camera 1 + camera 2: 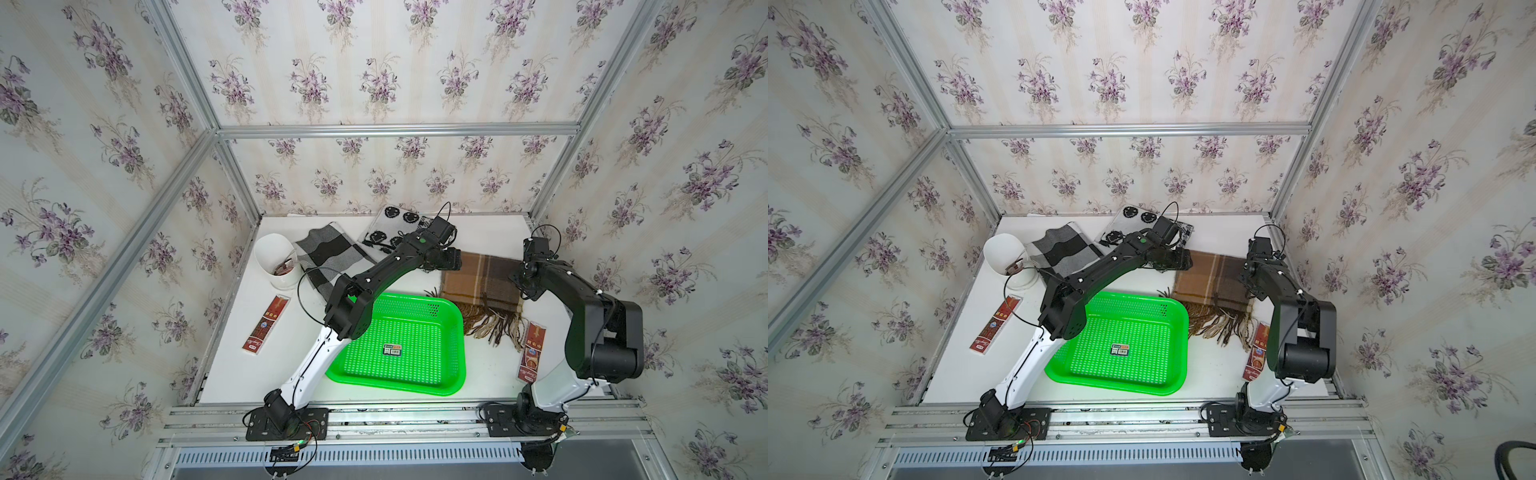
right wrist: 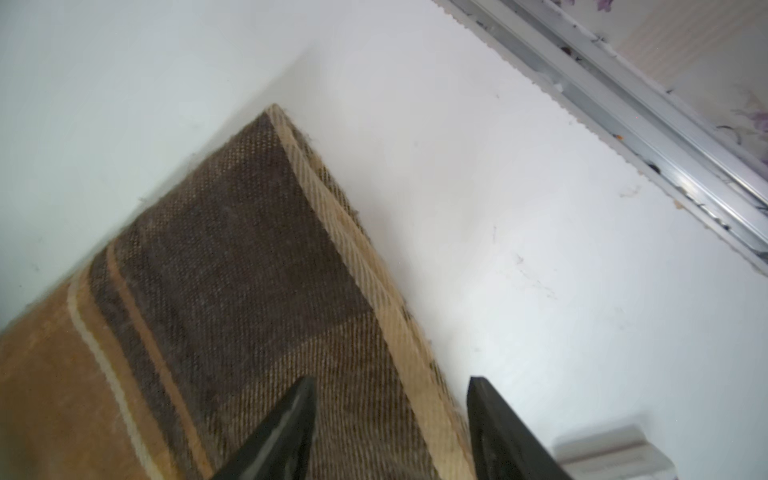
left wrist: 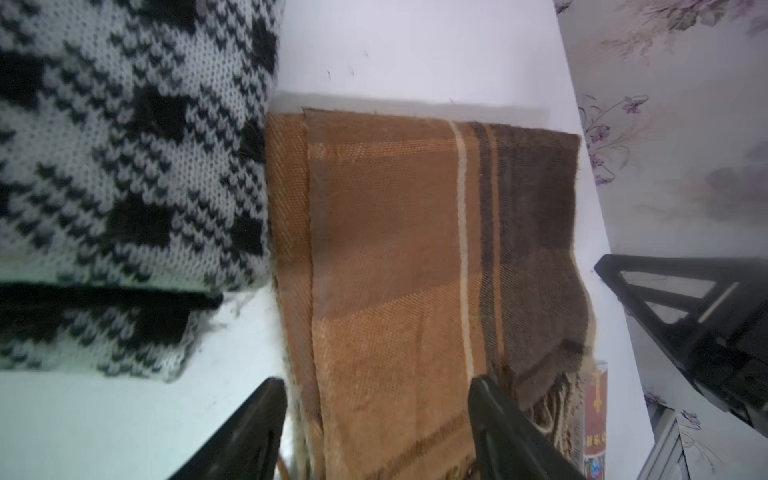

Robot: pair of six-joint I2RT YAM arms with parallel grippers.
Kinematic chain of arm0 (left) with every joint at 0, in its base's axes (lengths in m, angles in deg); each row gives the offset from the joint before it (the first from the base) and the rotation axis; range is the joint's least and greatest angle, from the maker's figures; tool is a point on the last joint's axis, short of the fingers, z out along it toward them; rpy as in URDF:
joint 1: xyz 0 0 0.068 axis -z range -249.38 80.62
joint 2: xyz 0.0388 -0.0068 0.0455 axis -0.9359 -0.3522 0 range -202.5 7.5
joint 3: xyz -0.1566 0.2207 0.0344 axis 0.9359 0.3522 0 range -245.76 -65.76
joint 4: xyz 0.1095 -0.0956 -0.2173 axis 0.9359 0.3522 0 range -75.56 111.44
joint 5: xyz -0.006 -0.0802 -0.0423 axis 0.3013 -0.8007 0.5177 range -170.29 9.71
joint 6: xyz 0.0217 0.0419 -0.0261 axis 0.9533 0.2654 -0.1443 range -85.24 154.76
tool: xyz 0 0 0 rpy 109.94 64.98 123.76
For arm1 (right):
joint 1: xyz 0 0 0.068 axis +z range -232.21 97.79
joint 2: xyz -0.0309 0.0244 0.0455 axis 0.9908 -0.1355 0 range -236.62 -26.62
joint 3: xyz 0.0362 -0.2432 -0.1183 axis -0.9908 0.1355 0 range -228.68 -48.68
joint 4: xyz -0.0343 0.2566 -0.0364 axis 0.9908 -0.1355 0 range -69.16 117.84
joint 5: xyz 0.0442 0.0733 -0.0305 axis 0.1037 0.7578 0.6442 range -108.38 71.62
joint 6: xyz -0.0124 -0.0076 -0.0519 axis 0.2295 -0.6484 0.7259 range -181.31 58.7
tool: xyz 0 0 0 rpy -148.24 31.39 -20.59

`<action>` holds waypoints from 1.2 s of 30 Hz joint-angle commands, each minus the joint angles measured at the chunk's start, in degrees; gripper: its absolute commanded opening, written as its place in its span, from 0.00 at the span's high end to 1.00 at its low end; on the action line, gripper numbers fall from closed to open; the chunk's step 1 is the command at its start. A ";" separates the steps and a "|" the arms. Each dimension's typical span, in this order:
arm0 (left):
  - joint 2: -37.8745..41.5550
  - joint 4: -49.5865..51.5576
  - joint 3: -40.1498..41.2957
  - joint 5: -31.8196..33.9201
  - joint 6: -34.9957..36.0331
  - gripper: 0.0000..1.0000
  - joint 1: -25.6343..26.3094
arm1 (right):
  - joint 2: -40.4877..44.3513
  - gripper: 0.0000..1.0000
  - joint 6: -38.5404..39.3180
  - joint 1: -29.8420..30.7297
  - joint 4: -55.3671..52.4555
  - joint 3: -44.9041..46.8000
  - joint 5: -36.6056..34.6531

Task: Put the folded scarf in the basket
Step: Pick up the scarf at the center of the board.

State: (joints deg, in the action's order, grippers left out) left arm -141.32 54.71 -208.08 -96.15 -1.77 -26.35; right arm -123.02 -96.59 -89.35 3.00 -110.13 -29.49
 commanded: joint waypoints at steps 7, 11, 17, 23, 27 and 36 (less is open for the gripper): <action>0.00 -2.94 5.06 -2.30 1.20 0.24 0.47 | -5.93 0.37 2.24 -1.38 5.73 -0.62 8.13; 1.00 -1.28 7.32 -0.48 1.29 0.25 0.51 | -8.59 0.38 1.46 -1.39 7.54 1.09 12.41; -0.17 -0.97 7.97 0.08 2.05 0.27 0.48 | -9.86 0.44 -0.15 -1.39 7.41 3.25 11.11; -5.80 -3.86 4.62 -4.35 0.10 0.36 0.57 | -9.48 0.65 -0.66 -1.39 8.14 3.96 11.14; -7.14 -6.16 2.93 -4.36 -0.21 0.60 0.57 | -7.82 0.80 -1.51 -1.39 8.43 4.90 10.76; -1.48 -8.60 2.48 -1.70 3.42 1.00 1.92 | 0.57 1.00 -3.38 -0.22 8.40 6.48 8.15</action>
State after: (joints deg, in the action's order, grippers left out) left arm -145.12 46.73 -205.16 -99.65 -0.50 -25.09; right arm -124.31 -98.93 -90.05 13.52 -103.24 -19.50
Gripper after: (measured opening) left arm 0.065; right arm 0.098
